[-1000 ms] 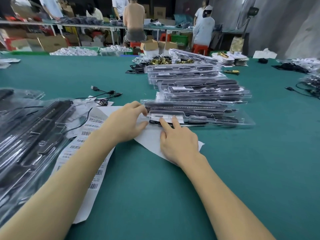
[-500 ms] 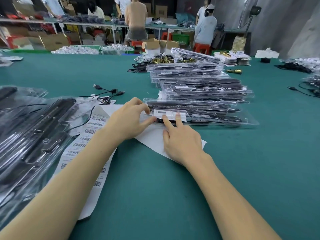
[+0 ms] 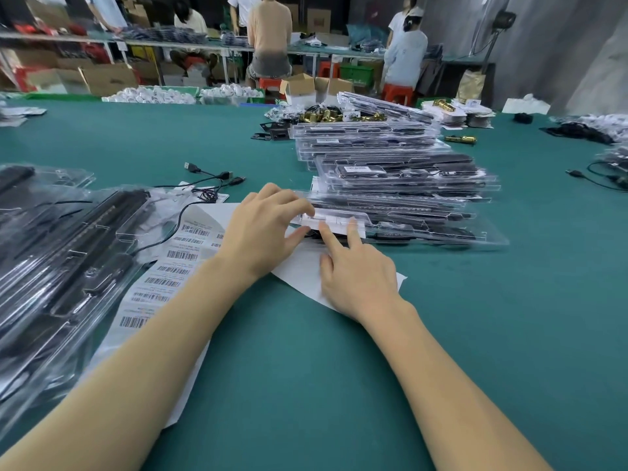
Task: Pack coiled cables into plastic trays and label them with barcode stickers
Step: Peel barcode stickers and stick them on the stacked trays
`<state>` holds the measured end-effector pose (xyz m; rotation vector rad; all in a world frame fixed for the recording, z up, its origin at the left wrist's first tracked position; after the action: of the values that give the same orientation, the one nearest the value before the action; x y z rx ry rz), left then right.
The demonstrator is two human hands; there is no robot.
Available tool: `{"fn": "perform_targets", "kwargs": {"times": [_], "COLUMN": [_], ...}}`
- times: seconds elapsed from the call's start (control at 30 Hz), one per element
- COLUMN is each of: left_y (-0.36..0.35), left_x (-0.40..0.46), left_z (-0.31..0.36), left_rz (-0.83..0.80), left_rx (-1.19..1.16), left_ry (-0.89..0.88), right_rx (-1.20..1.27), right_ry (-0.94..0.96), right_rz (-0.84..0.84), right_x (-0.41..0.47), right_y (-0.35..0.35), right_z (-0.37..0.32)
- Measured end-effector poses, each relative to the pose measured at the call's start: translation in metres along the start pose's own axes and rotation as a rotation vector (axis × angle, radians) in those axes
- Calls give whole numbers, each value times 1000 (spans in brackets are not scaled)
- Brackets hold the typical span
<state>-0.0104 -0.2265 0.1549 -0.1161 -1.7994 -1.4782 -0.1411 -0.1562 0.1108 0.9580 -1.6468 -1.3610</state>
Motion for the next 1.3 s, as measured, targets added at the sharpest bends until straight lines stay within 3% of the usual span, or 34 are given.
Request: {"fn": "perform_targets", "kwargs": {"times": [0.6, 0.87, 1.1, 1.3], "left_y": [-9, -6, -8, -12], "left_x": [4, 4, 4, 4], "left_z": [3, 5, 4, 0], "left_rz": [94, 119, 101, 59], "left_rx": [57, 74, 55, -13], "left_ry": [57, 41, 48, 39], "right_rx": [-16, 119, 320, 201], "right_ry": [42, 85, 35, -12], "right_rz": [-79, -129, 7, 14], "right_x": [2, 0, -8, -15], "right_y": [2, 11, 25, 25], "right_z": [4, 11, 13, 9]}}
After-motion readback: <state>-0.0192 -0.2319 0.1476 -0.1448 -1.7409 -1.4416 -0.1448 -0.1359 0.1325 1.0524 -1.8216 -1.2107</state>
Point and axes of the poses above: each hand's wrist, its own x-axis towards the middle knuckle, its own y-axis out of the back of the hand, z = x × y, the point moved 4 cm from there along x, towards the middle knuckle, and after that the axes turned 11 degrees about -y, right-handed, at the moved point
